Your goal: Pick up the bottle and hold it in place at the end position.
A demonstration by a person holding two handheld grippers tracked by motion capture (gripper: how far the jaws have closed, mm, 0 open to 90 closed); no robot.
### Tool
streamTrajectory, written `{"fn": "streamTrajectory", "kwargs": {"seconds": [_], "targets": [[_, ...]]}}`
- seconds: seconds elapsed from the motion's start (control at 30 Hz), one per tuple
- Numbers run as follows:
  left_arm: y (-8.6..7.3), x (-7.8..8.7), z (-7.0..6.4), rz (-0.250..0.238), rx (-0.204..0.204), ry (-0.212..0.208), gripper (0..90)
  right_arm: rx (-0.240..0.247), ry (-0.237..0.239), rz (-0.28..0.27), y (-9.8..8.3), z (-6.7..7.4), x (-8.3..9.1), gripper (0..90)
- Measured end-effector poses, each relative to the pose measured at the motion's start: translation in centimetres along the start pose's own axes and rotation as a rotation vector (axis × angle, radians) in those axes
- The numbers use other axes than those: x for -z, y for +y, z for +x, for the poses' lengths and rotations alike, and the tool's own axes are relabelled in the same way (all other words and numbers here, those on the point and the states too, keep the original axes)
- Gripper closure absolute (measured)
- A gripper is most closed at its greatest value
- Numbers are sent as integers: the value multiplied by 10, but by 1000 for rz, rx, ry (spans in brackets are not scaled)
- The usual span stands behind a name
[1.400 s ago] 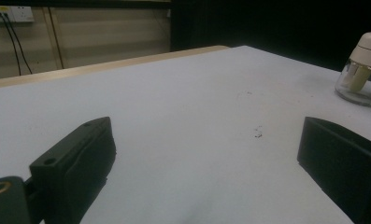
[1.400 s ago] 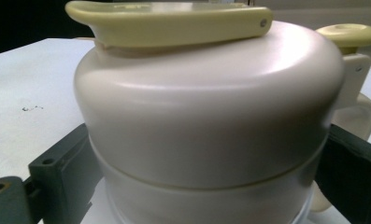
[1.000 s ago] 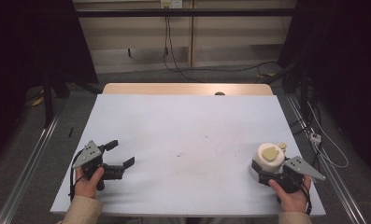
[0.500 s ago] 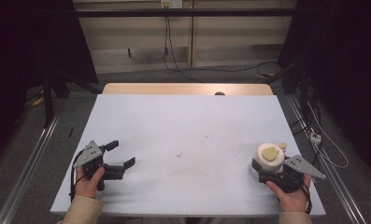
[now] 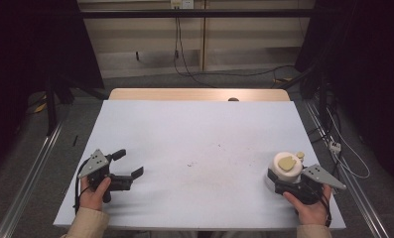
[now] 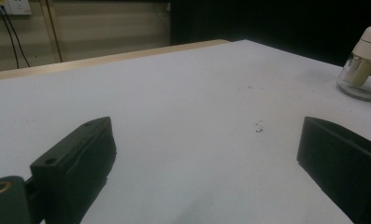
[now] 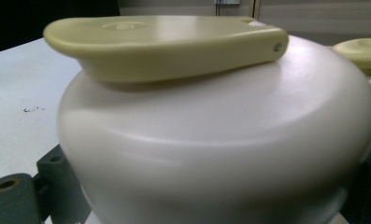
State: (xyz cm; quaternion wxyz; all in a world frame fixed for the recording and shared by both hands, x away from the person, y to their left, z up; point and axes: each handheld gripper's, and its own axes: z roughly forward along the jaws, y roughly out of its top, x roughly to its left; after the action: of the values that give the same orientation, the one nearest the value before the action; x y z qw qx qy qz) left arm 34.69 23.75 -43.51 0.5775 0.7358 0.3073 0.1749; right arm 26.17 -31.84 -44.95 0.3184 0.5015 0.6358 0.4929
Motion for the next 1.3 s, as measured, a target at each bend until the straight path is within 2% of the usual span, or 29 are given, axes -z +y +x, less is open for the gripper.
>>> {"fn": "streamTrajectory", "kwargs": {"seconds": [0.2, 0.3, 0.43, 0.77, 0.93, 1.13, 1.3], "targets": [[0, 0, 0, -1, -1, 3, 41, 6, -37, -4, 1, 6, -1, 67], [0, 1, 0, -2, 0, 2, 41, 34, -55, -8, 3, 9, -3, 68], [0, 1, 0, -2, 0, 3, 41, 21, -60, -38, 5, 10, -4, 68], [0, 1, 0, -3, 1, 3, 41, 26, -34, -52, 11, 16, -7, 69], [0, 1, 0, -4, 2, 5, 41, 35, -12, -56, 15, 20, -13, 68], [0, 2, 0, -8, 3, 3, 40, 21, 9, -70, 21, 25, -19, 69], [0, 1, 0, -8, 3, 0, 40, 39, 19, -68, 24, 28, -25, 68]]}}
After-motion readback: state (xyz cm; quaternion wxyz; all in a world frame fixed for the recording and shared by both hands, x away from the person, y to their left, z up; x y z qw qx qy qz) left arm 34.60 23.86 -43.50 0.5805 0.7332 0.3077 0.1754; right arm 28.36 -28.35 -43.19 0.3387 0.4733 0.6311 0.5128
